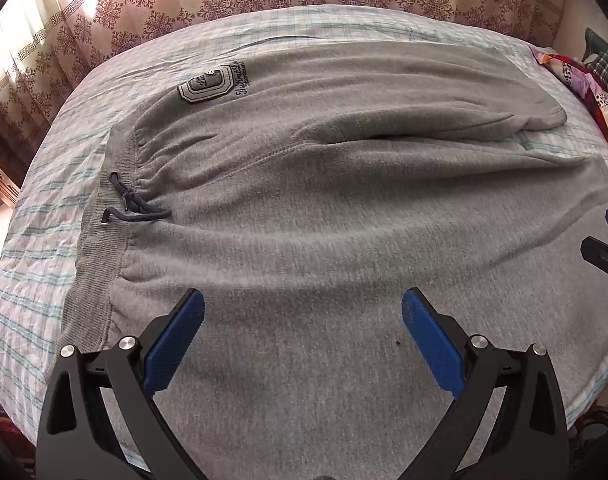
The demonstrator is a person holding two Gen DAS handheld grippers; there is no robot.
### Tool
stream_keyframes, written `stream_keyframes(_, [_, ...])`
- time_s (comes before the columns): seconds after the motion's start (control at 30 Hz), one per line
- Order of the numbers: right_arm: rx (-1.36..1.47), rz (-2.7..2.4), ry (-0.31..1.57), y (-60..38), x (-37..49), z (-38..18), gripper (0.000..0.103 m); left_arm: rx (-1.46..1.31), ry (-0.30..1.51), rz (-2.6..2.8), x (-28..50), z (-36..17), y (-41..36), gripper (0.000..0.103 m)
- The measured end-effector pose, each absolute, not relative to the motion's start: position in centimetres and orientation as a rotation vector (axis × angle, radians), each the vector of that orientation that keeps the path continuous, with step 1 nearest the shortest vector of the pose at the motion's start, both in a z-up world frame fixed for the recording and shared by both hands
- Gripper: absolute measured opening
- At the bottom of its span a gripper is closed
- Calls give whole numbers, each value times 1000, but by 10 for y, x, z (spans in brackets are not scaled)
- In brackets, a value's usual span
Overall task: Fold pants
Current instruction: 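Bring the left gripper to the waistband near the drawstring while the right gripper hovers over the leg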
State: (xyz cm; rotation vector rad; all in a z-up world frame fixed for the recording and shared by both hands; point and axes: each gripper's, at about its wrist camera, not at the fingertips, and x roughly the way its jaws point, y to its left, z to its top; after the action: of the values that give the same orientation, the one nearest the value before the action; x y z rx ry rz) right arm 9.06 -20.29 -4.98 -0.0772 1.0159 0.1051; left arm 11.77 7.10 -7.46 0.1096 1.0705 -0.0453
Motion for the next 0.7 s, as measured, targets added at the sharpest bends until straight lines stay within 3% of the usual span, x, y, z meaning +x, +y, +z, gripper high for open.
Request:
stream_keyframes(0.4, [-53, 325, 1024, -88, 173, -64, 98, 45, 1112, 11, 133, -92, 110, 100])
stream_keyframes(0.7, [-69, 262, 1085, -72, 225, -99, 98, 19, 1095, 25, 144, -84, 132, 100])
